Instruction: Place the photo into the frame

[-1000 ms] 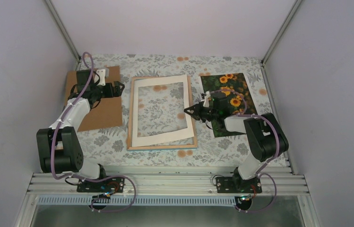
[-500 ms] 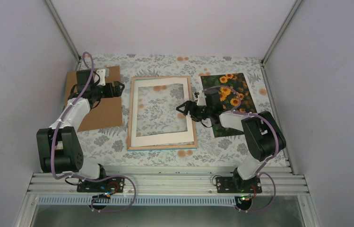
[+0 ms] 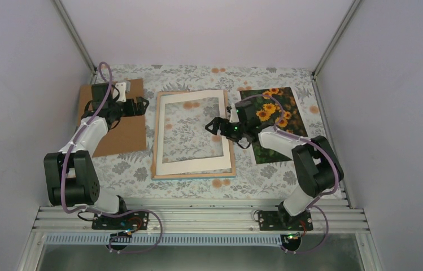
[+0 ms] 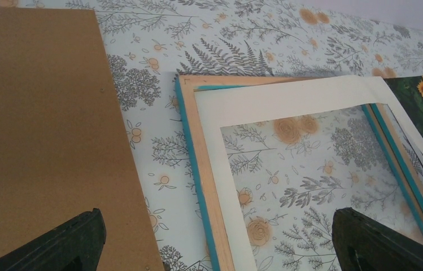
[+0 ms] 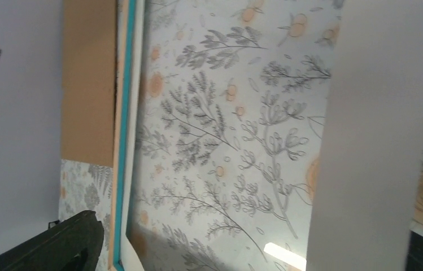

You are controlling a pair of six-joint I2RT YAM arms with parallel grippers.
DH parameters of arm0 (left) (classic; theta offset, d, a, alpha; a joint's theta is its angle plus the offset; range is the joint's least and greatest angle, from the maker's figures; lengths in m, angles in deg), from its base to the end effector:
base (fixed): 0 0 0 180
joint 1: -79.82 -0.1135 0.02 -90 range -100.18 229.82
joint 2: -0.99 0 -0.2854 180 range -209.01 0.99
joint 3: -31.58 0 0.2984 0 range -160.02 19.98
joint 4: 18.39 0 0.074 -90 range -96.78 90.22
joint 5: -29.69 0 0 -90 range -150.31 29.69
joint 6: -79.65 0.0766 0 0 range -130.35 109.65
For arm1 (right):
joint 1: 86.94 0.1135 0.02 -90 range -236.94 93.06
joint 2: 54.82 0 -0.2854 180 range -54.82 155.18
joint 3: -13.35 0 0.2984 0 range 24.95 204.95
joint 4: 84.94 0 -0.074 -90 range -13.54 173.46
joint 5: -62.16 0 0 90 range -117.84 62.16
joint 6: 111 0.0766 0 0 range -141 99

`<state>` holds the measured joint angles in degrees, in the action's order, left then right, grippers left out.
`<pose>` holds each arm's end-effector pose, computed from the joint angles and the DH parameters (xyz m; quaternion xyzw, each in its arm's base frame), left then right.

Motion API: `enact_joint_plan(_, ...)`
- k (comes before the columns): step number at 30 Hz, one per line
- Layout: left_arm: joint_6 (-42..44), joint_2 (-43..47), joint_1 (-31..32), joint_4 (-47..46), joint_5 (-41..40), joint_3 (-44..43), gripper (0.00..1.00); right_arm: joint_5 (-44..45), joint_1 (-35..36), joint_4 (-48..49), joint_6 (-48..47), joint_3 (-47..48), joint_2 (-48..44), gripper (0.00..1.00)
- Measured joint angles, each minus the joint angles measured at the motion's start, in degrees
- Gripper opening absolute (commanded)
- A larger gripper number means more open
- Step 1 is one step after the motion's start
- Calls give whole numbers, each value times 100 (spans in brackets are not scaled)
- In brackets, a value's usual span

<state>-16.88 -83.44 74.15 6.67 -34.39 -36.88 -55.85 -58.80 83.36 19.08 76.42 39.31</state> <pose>0.3884 0.0049 0.2216 -0.0018 0.8917 -0.2071 0.4024 0.3359 0.2204 0.1480 -0.0040 0.8943 0.4016 0.1975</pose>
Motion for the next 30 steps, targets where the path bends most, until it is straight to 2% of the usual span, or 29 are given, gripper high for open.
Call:
enact_joint_plan(16,-17,0,0,-94,2,0,100,925,81,-1071,-289,446,-66,100)
enact_joint_plan(30,-17,0,-2,-92,0,0,100,931,295,-1086,-365,442,-90,100)
